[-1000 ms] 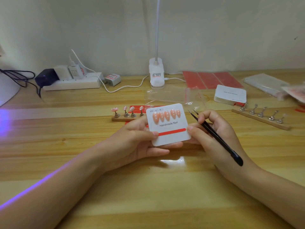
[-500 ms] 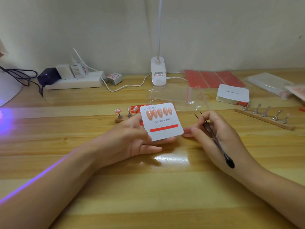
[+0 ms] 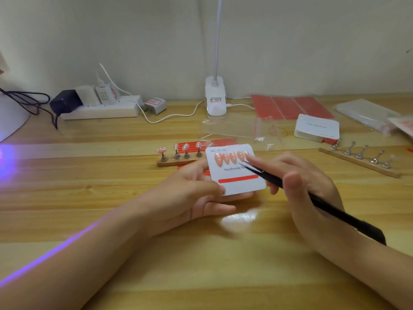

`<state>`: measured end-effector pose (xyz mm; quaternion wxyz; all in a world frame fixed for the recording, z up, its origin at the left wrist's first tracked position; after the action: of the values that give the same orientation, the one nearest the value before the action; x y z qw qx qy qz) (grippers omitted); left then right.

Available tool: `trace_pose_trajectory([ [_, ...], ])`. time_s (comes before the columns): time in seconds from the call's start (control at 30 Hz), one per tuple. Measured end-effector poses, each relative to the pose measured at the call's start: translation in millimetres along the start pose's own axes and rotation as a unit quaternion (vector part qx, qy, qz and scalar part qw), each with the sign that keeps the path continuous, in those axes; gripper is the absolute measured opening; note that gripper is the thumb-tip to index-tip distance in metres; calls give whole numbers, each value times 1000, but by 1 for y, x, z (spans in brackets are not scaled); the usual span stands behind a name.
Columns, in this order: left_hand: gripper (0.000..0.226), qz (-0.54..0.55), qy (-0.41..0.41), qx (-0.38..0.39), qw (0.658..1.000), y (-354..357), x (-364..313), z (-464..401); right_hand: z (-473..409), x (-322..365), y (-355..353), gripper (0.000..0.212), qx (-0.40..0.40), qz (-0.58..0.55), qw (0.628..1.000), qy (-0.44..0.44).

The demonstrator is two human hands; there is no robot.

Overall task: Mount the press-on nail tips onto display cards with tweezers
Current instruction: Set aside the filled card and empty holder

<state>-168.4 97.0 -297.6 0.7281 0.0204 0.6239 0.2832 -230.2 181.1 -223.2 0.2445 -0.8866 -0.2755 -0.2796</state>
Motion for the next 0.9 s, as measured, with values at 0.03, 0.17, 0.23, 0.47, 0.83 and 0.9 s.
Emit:
trace_pose_trajectory([
  [0.03, 55, 4, 3, -2, 1000, 1, 0, 0, 1, 4, 2, 49, 10, 9, 1000, -21],
  [0.17, 54, 18, -1, -10, 1000, -1, 1, -1, 3, 11, 4, 22, 17, 62, 995, -71],
  [0.23, 53, 19, -6, -9, 1000, -2, 2, -1, 4, 9, 5, 18, 23, 79, 994, -76],
  [0.47, 50, 12, -9, 0, 1000, 1, 3, -2, 7, 3, 2, 14, -6, 86, 995, -56],
  [0.83, 50, 9, -12, -4, 1000, 1, 3, -1, 8, 2, 6, 22, 5, 97, 993, -64],
  [0.9, 50, 9, -11, -5, 1000, 1, 3, -1, 8, 1, 6, 18, 2, 95, 993, -63],
])
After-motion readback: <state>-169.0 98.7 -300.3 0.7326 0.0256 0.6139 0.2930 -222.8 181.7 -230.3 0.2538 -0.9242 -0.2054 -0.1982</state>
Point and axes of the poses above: each hand's wrist, its own z-axis away from the middle knuckle, its own y-axis out of the palm, x = y × z, the point moved 10 cm from there along -z, towards the middle knuckle, and after that the axes turned 10 degrees about -x, right-handed, at the moved point
